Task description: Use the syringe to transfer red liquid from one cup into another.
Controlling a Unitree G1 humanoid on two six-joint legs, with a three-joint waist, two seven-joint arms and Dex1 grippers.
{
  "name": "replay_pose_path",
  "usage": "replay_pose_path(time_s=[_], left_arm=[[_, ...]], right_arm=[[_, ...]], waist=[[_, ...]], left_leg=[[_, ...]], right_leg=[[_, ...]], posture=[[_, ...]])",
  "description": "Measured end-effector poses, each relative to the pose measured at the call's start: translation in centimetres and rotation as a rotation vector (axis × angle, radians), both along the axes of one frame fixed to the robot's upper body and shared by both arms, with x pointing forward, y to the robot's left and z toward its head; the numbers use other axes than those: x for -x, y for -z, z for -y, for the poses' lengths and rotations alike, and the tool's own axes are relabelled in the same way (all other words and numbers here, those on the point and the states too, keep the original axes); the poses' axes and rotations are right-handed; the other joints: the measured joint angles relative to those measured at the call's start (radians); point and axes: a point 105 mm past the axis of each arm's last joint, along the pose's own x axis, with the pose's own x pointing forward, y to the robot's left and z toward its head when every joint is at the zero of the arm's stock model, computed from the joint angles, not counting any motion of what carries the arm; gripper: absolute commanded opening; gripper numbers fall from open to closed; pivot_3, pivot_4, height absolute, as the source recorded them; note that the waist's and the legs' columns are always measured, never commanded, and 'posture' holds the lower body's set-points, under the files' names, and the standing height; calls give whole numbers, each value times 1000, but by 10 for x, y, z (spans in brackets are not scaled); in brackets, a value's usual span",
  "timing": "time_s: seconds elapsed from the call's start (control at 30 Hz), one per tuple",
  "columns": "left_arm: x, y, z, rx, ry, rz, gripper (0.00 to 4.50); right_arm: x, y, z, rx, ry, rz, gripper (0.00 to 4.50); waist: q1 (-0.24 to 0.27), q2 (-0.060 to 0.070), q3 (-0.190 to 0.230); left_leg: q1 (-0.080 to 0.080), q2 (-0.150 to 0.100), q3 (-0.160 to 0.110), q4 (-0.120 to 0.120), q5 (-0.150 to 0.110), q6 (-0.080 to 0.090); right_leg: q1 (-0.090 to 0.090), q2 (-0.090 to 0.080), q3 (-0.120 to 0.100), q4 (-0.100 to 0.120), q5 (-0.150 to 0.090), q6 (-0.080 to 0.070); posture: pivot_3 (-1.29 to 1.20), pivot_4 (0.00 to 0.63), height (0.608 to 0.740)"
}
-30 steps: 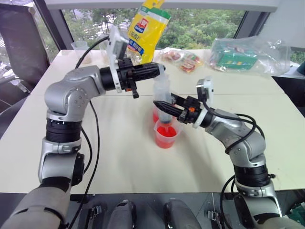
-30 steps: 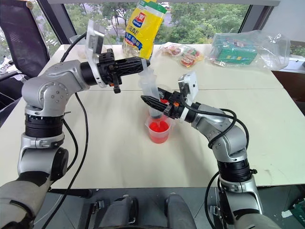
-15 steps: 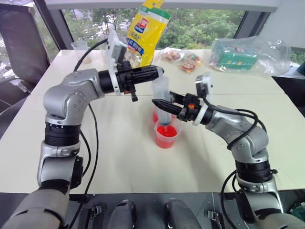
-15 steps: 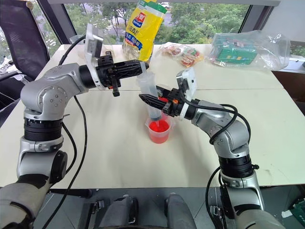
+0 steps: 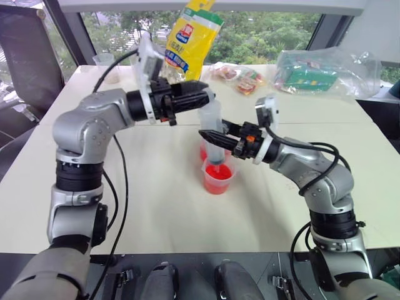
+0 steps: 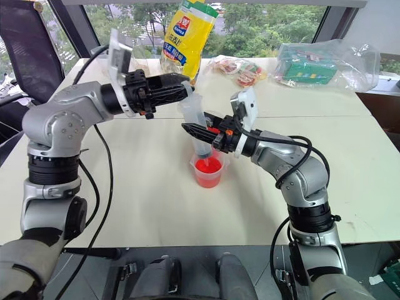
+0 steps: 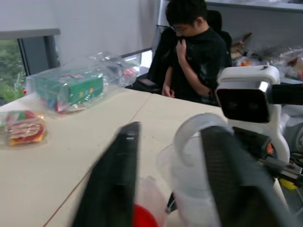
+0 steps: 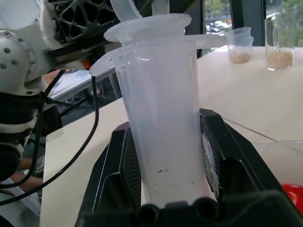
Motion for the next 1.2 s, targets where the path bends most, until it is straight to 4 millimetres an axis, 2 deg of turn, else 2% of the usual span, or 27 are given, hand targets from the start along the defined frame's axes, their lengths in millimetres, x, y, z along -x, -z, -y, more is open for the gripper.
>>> replay_pose_path(time_s=[0.07,0.17,0.37,0.53,0.6,0.63,0.7,0.77,0.8,0.83,0.93,1.1,1.2], left_arm=[[2,0,-6,-16,1,-12,4430],[6,2,-9,-41,19,-26,4476],[8,1,-42,-76,-71,-19,4476],[12,9,-52,-80,-101,-36,4476],[13,14,-52,-84,-105,-41,4476],[13,18,-53,-85,-113,-47,4476],[15,27,-51,-83,-112,-66,4476],[16,32,-51,-81,-114,-78,4476],[16,33,-51,-82,-118,-79,4476],[17,33,-50,-82,-118,-70,4476],[19,37,-48,-80,-121,-67,4476],[21,40,-45,-85,-115,-65,4476],[23,40,-44,-89,-118,-59,4476]], right_arm=[[-1,-2,2,-9,11,2,1345],[1,-4,0,-19,0,5,1345],[1,-11,2,-27,-7,-7,1345],[-3,-44,9,-57,35,1,1345],[-9,-50,17,-40,86,-13,1345],[-19,-52,24,-26,134,-57,1345],[-47,-53,50,28,310,-189,1345],[-62,-50,75,64,453,-275,1345],[-68,-44,87,100,515,-310,1345],[-74,-30,102,193,597,-357,1345],[-81,9,128,366,718,-484,1345],[-82,59,144,556,766,-625,1345],[-82,71,150,595,784,-656,1345]], waist=[[0,0,0],[0,0,0],[-1,0,0],[4,0,0],[4,0,0],[3,0,0],[1,0,0],[3,0,0],[4,0,0],[5,0,0],[1,0,0],[-1,0,0],[0,0,0]], left_leg=[[0,0,0,0,0,0],[0,0,0,0,0,0],[0,0,0,0,0,0],[0,0,0,0,0,0],[0,0,0,0,0,0],[0,0,0,0,0,0],[0,0,0,0,0,0],[0,0,0,-1,0,0],[0,0,0,-2,0,1],[-1,0,0,-2,-1,1],[-2,0,2,-3,-1,2],[-4,0,2,-3,-1,2],[-4,0,2,-2,-1,2]], right_leg=[[0,0,0,0,0,0],[0,0,0,0,0,0],[0,0,0,0,0,0],[0,-1,0,-1,0,0],[1,-1,0,-1,0,0],[1,-2,0,-1,0,0],[1,-2,0,-1,0,0],[1,-2,0,-2,0,0],[0,-2,0,-3,0,0],[0,-1,0,-4,0,0],[-1,-1,1,-6,0,0],[-4,-1,1,-5,0,0],[-3,-1,1,-6,0,0]], posture=[[0,150,740],[0,150,740],[0,150,740],[0,150,740],[0,150,740],[0,150,740],[0,150,740],[0,150,740],[0,150,740],[0,150,740],[0,150,740],[0,150,740],[0,150,740]])
